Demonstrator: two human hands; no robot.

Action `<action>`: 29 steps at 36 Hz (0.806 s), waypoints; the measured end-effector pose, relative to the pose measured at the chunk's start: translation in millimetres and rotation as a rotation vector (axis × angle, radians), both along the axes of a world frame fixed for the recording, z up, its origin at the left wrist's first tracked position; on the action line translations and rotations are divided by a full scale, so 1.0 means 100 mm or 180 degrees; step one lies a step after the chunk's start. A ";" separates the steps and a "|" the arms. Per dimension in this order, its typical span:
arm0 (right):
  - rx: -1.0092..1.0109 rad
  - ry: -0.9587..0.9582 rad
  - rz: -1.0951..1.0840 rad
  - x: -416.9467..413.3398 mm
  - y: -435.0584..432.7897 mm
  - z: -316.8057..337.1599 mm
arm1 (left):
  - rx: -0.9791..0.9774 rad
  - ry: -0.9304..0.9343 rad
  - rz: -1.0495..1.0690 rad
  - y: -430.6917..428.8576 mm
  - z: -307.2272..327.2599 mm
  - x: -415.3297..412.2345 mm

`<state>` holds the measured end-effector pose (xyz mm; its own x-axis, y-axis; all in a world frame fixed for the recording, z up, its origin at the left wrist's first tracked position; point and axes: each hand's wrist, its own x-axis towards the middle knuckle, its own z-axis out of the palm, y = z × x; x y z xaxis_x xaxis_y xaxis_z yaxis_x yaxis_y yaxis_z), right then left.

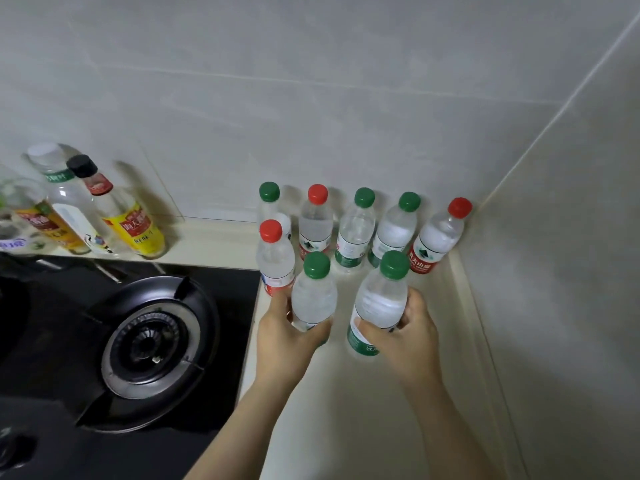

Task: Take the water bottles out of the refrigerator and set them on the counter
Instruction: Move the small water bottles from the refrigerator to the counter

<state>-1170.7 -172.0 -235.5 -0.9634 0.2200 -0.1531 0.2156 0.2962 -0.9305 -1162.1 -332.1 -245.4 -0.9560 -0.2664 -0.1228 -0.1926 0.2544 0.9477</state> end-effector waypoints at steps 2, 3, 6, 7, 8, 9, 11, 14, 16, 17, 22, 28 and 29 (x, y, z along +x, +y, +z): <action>0.0028 -0.0024 0.0031 -0.03 0.02 -0.06 | -0.0007 -0.0003 0.0043 0.01 -0.08 -0.06; 0.0044 -0.0035 0.0041 -0.04 0.02 -0.08 | -0.0015 -0.0013 0.0064 0.02 -0.11 -0.10; 0.0064 -0.0051 0.0023 -0.09 0.04 -0.15 | -0.0046 -0.0041 0.0146 0.05 -0.23 -0.19; 0.0064 -0.0056 0.0014 -0.11 0.04 -0.18 | -0.0063 -0.0041 0.0187 0.06 -0.27 -0.21; 0.0061 -0.0068 0.0003 -0.13 0.05 -0.20 | -0.0078 -0.0026 0.0235 0.08 -0.31 -0.24; 0.0065 -0.0084 0.0002 -0.15 0.05 -0.22 | -0.0089 -0.0009 0.0291 0.09 -0.34 -0.27; 0.0103 -0.0106 0.0001 -0.18 0.05 -0.25 | -0.0095 0.0020 0.0392 0.14 -0.39 -0.32; 0.0137 -0.0110 -0.0025 -0.24 0.06 -0.29 | -0.0048 0.0036 0.0482 0.20 -0.41 -0.40; 0.0162 -0.0111 -0.0004 -0.27 0.07 -0.31 | -0.0038 0.0053 0.0538 0.24 -0.42 -0.46; 0.0167 -0.0113 -0.0001 -0.28 0.07 -0.32 | -0.0028 0.0064 0.0564 0.25 -0.43 -0.48; 0.0187 -0.0096 -0.0034 -0.34 0.09 -0.39 | 0.0040 0.0137 0.0667 0.32 -0.48 -0.60; 0.0157 -0.0061 -0.0039 -0.39 0.11 -0.45 | 0.0052 0.0239 0.0835 0.39 -0.52 -0.70; 0.0157 -0.0059 -0.0034 -0.40 0.11 -0.46 | 0.0035 0.0239 0.0845 0.39 -0.52 -0.72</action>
<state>-1210.8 -161.4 -281.9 -0.9581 0.2380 -0.1595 0.2359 0.3392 -0.9107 -1234.1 -292.6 -297.7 -0.8594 -0.5079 -0.0583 -0.1802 0.1942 0.9643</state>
